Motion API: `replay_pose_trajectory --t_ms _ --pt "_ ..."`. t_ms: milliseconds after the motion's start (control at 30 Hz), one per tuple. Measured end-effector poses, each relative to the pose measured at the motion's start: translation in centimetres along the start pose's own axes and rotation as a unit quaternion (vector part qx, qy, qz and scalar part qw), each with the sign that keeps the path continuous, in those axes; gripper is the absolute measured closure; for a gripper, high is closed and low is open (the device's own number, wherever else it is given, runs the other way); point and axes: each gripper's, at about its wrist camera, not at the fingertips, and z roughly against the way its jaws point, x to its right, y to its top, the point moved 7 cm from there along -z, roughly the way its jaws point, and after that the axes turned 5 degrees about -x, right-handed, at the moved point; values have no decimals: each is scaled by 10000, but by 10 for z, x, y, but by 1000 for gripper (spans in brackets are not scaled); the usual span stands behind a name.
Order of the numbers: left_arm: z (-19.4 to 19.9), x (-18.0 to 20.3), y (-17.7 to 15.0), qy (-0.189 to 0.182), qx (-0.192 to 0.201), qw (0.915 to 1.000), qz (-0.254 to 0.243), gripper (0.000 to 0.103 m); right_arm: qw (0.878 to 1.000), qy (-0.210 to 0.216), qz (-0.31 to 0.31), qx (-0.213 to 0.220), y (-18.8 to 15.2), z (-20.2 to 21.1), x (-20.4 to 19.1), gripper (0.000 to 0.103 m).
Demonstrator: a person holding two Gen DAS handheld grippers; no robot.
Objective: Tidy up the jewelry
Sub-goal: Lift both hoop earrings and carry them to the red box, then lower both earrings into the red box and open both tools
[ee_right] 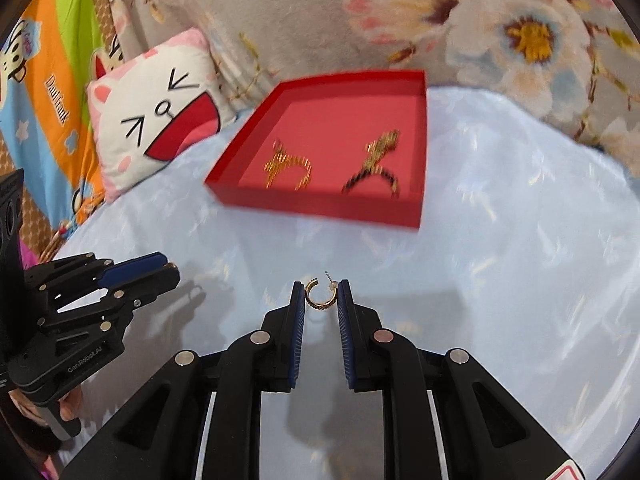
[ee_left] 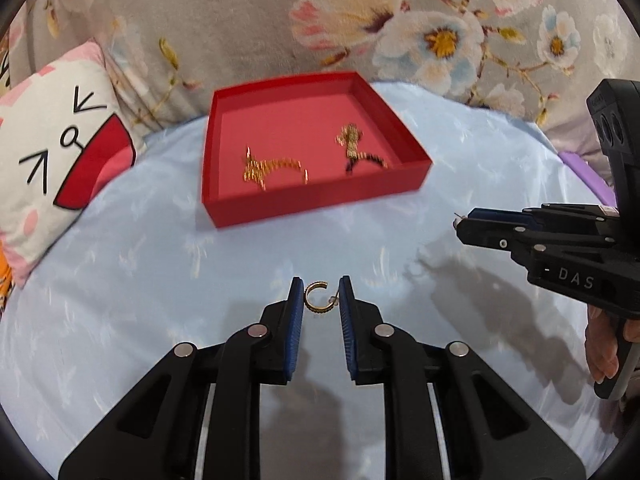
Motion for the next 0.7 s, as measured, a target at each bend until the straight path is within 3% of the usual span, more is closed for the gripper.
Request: replay_pose_trajectory --t_ms 367,567,700 --pt "-45 -28 112 240 294 9990 241 86 9979 -461 -310 337 120 -34 34 87" --pt "-86 -46 148 128 127 9979 629 86 9972 -535 -508 156 153 -76 43 87" --pt "-106 -54 166 218 119 9978 614 86 9971 -647 -385 77 166 -101 40 87"
